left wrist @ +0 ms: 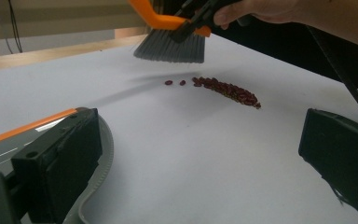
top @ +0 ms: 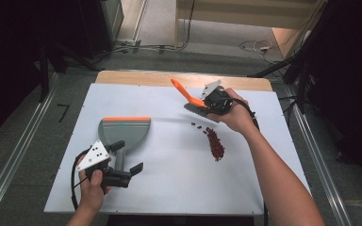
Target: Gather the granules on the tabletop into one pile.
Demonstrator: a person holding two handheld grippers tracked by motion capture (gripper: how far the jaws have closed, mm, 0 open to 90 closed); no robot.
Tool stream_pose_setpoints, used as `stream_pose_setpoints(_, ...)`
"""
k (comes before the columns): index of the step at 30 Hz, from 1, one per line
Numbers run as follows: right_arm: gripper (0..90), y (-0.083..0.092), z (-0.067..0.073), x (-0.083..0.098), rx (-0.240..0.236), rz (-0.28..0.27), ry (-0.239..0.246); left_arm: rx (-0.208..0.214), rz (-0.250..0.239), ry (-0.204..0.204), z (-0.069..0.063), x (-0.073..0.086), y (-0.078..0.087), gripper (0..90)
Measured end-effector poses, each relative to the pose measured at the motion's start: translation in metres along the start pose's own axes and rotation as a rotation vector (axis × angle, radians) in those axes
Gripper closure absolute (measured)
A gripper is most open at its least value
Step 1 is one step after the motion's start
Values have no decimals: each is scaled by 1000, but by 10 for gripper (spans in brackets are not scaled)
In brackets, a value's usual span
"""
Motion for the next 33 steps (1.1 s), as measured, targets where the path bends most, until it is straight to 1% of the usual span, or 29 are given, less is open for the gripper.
stream_pose_setpoints(2,682,-9,2,0,-6,2,37,1,-3,1,1,0,0,0)
stream_pose_setpoints(4,683,-16,5,2,4,21,83,1,-4,5,1,0,0,0)
stream_pose_setpoints(5,682,-20,8,4,-7,33,108,1,-2,4,2,1,0,0)
stream_pose_setpoints(6,684,-21,11,5,-24,31,115,1,-1,4,1,1,0,0)
stream_pose_setpoints(7,685,-21,13,5,-43,4,119,1,1,3,1,1,0,0)
stream_pose_setpoints(8,687,-20,15,7,-54,7,141,1,1,2,1,1,0,0)
stream_pose_setpoints(11,690,-16,27,12,-85,16,167,-1,4,1,0,1,0,0)
stream_pose_setpoints(12,690,-15,30,14,-85,16,186,-1,4,0,0,1,-1,0)
stream_pose_setpoints(14,689,-12,36,19,-102,7,193,0,5,-2,-1,0,-1,0)
stream_pose_setpoints(17,689,-7,43,26,-120,-7,190,1,6,-4,-3,0,-2,0)
stream_pose_setpoints(19,688,-4,48,31,-124,-10,187,2,5,-6,-4,0,-2,0)
stream_pose_setpoints(21,689,0,53,34,-139,-13,182,2,6,-8,-4,0,-2,0)
stream_pose_setpoints(24,688,6,62,38,-144,-2,206,1,8,-7,-5,-1,-3,0)
stream_pose_setpoints(27,689,10,69,41,-149,-7,204,2,6,-7,-4,-1,-3,0)
stream_pose_setpoints(29,689,12,72,43,-150,-10,221,3,5,-6,-5,-1,-3,0)
stream_pose_setpoints(30,689,13,73,44,-147,-14,211,1,7,-7,-5,-1,-3,0)
stream_pose_setpoints(31,689,14,75,45,-157,-9,226,3,7,-6,-5,-1,-3,0)
stream_pose_setpoints(32,689,15,76,46,-155,-10,221,5,6,-4,-5,-1,-3,0)
stream_pose_setpoints(33,689,16,78,46,-166,-14,233,6,5,-4,-5,-1,-3,0)
Point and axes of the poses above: each handheld gripper's, and its own axes: y roughly backward along the jaws, x roughly out of its underside, z roughly to its left, the point moved 6 cm from there along -y, roughly forward along the jaws, and after that the axes turned 11 degrees about z, right-handed, at the moved point
